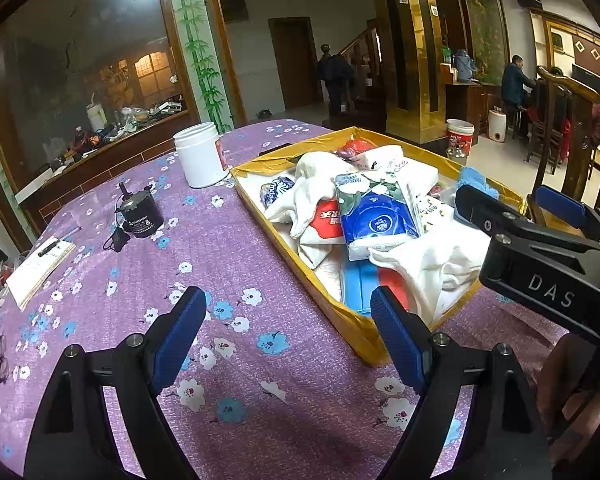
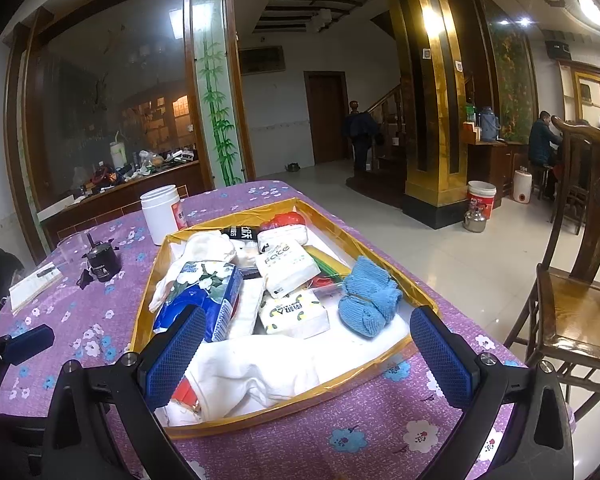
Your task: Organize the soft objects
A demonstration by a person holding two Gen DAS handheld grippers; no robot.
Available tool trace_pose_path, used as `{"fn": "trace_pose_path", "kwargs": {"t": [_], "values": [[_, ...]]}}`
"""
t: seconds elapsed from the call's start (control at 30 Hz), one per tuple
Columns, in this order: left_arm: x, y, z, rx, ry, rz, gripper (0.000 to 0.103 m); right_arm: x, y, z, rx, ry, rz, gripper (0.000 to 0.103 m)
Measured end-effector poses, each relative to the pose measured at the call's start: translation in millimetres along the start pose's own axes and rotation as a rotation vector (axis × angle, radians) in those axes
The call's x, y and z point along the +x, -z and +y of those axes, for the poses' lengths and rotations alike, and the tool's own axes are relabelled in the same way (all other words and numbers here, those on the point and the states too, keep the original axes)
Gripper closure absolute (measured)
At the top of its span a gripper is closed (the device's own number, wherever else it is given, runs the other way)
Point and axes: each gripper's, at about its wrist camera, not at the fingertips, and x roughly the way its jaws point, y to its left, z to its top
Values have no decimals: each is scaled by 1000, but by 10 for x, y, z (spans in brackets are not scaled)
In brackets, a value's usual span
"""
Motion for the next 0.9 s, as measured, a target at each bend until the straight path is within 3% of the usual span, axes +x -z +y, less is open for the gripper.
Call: {"fn": "trace_pose_path", "kwargs": {"t": [0.9], "values": [[9, 23, -24, 33, -24, 16, 18, -5, 7, -4, 1, 1, 0, 0]]}}
